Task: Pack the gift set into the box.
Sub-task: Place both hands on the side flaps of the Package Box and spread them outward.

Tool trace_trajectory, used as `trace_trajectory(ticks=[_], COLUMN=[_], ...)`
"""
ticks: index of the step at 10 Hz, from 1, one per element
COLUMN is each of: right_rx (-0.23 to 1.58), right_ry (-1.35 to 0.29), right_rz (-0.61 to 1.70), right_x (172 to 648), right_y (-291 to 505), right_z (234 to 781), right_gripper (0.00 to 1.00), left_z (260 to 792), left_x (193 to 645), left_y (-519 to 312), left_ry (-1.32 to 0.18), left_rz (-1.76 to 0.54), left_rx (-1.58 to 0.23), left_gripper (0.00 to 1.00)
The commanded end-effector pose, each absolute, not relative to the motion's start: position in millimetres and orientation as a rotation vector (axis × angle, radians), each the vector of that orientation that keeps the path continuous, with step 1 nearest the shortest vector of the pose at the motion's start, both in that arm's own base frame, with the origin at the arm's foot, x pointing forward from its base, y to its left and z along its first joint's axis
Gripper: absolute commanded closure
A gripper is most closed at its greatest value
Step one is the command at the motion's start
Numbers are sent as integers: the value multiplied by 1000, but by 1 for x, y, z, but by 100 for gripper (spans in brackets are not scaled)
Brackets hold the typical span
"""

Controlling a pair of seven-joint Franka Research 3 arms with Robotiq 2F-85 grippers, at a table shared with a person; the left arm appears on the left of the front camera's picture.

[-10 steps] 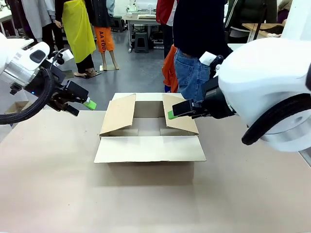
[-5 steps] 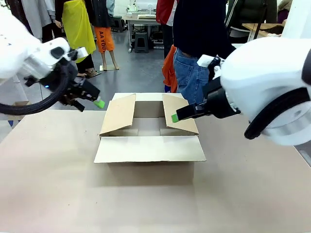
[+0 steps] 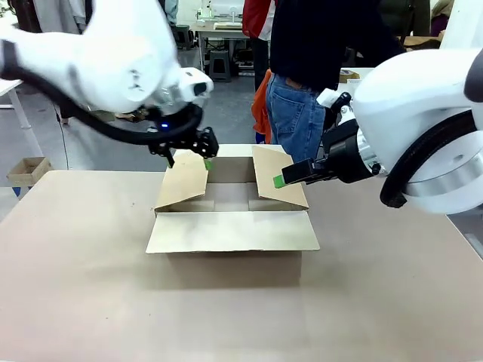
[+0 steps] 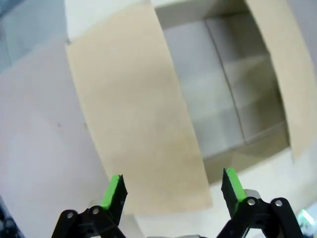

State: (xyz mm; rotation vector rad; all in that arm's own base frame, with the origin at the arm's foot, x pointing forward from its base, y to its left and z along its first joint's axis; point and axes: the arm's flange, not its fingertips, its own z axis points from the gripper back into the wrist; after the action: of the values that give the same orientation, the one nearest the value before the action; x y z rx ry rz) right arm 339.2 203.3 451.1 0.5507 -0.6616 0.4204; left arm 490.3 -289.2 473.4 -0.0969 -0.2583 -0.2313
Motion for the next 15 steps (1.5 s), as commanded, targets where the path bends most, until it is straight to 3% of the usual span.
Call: trace_trajectory(ticks=[1, 4, 8, 15], right_rx=[536, 536, 536, 536], right_ry=[-670, -670, -670, -670], right_rz=[416, 416, 416, 416], right_x=[332, 332, 332, 332], right_y=[204, 204, 204, 204], right_z=[457, 457, 457, 457], right_gripper=[0, 0, 0, 0], left_z=[472, 450, 423, 434], left_x=[538, 566, 584, 553], left_y=[-337, -354, -355, -318], left_ry=[-215, -210, -171, -191], left_rz=[-128, -45, 20, 2], left_rx=[75, 247, 258, 330], left_gripper=[0, 0, 0, 0])
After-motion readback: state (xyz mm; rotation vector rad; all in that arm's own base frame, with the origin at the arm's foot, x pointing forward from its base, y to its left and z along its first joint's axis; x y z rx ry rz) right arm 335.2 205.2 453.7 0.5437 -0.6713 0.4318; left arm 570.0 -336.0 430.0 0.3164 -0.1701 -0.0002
